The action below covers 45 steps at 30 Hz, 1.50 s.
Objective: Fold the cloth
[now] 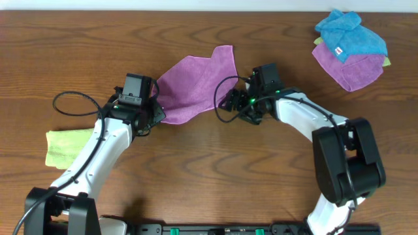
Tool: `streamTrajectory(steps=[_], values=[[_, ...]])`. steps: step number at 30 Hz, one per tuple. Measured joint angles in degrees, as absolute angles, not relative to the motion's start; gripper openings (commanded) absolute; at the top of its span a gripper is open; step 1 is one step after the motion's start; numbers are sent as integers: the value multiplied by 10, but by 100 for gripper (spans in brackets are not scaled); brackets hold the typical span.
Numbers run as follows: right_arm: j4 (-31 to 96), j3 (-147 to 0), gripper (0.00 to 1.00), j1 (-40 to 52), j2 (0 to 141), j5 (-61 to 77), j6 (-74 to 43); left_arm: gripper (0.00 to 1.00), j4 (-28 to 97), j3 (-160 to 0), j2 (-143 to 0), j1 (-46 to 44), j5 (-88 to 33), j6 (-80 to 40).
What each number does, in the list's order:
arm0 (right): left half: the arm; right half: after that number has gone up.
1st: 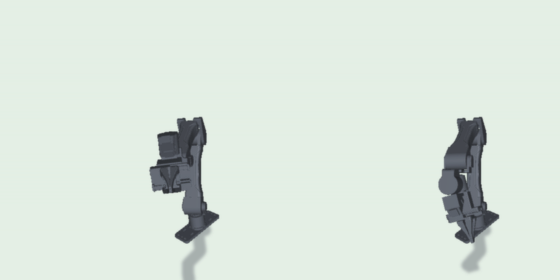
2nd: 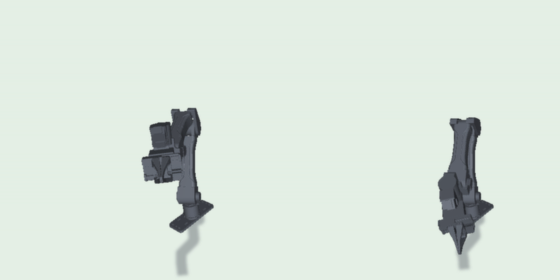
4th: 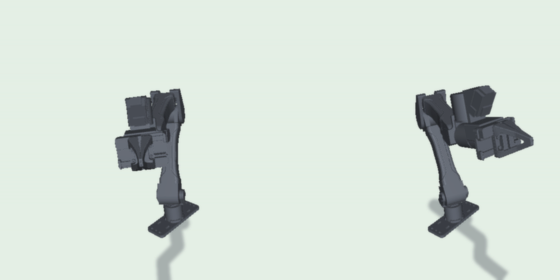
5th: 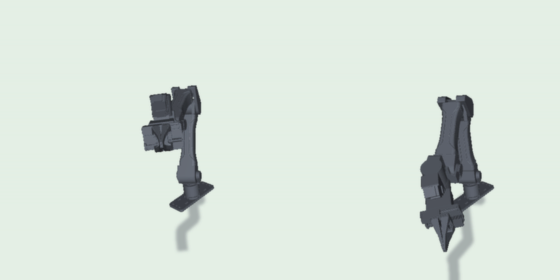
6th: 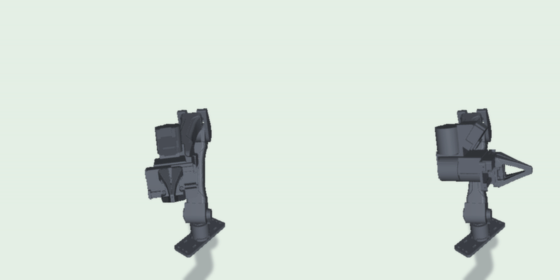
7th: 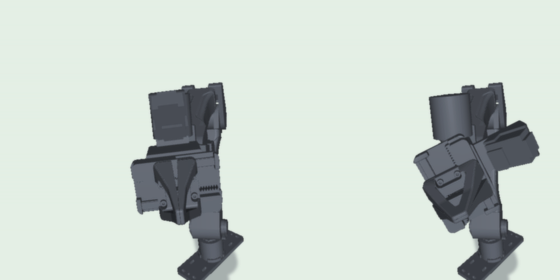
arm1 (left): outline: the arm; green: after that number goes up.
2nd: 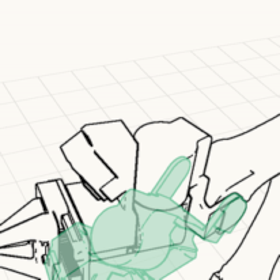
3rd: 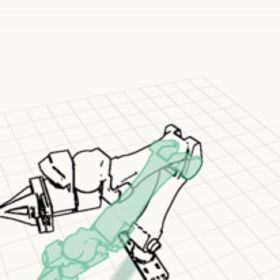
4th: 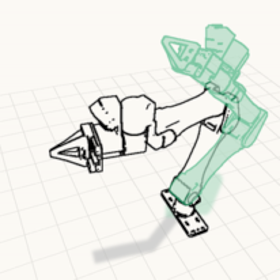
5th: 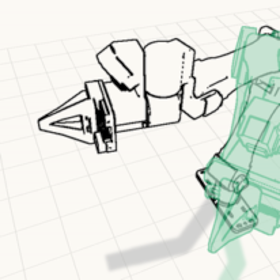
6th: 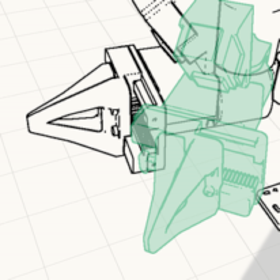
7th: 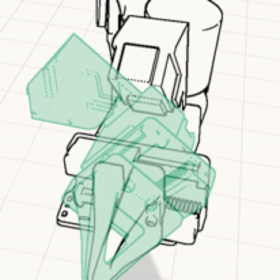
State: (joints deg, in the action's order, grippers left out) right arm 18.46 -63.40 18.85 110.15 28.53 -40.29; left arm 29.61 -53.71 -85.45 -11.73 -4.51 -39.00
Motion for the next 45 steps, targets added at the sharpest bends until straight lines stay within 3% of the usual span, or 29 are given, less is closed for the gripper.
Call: streamTrajectory(steps=[11,16,45], values=[[102,-638,64,215,1134,290,-443,6,296,-537,-854,-117,-45,-390],[100,-641,46,215,1141,280,-449,6,296,-537,-854,-117,-45,-390],[80,-651,40,217,1151,194,-451,6,296,-537,-854,-117,-45,-390]])
